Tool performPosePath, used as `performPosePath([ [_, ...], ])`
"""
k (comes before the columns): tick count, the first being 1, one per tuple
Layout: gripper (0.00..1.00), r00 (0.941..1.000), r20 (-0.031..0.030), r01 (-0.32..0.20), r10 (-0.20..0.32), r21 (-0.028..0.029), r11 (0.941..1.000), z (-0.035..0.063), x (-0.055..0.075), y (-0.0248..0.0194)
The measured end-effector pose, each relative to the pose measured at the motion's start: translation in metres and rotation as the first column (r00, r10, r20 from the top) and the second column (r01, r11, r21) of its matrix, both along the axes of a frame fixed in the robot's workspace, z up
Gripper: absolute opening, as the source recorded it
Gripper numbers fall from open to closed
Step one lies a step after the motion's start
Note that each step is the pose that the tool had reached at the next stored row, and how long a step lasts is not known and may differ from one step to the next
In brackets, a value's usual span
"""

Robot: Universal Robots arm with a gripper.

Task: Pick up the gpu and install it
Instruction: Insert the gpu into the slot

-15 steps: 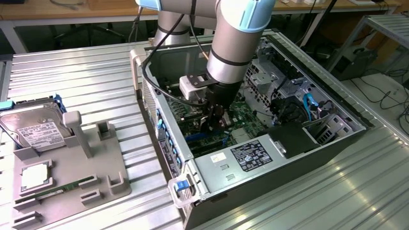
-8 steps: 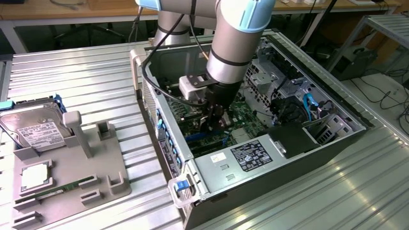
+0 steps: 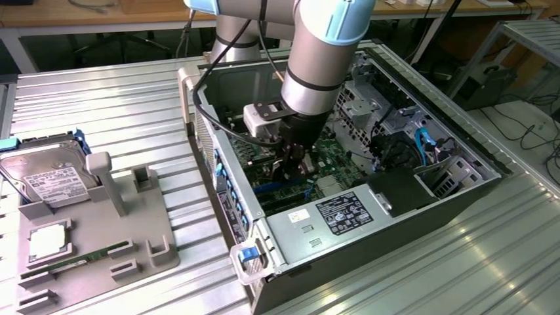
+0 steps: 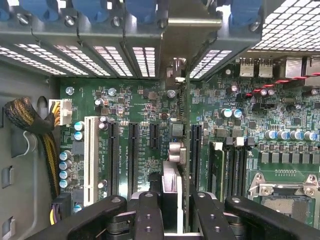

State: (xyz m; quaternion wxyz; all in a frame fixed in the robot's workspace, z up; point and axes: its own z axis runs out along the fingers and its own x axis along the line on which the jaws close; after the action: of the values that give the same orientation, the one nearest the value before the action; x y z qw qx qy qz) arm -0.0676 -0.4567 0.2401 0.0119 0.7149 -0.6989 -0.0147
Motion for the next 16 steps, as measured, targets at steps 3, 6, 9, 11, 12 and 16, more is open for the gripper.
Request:
performPosePath([
  [3, 0.28, 0.9999, 0.0, 0.014, -0.014, 0.0, 0.9999, -0.0001, 0.0, 0.0],
  [6, 0.28, 0.9999, 0.0, 0.015, -0.015, 0.0001, 0.9999, -0.0002, 0.0, 0.0],
  [9, 0.28, 0.9999, 0.0, 0.015, -0.015, 0.0001, 0.9999, -0.0002, 0.0, 0.0],
  [11, 0.28, 0.9999, 0.0002, 0.015, -0.015, 0.0005, 0.9999, -0.0013, 0.0, 0.0001],
  [12, 0.28, 0.9999, 0.0001, 0.015, -0.015, 0.0002, 0.9999, -0.0023, 0.0, 0.0],
  [16, 0.28, 0.9999, 0.0, 0.015, -0.015, 0.0, 0.9999, -0.0054, 0.0, 0.0],
])
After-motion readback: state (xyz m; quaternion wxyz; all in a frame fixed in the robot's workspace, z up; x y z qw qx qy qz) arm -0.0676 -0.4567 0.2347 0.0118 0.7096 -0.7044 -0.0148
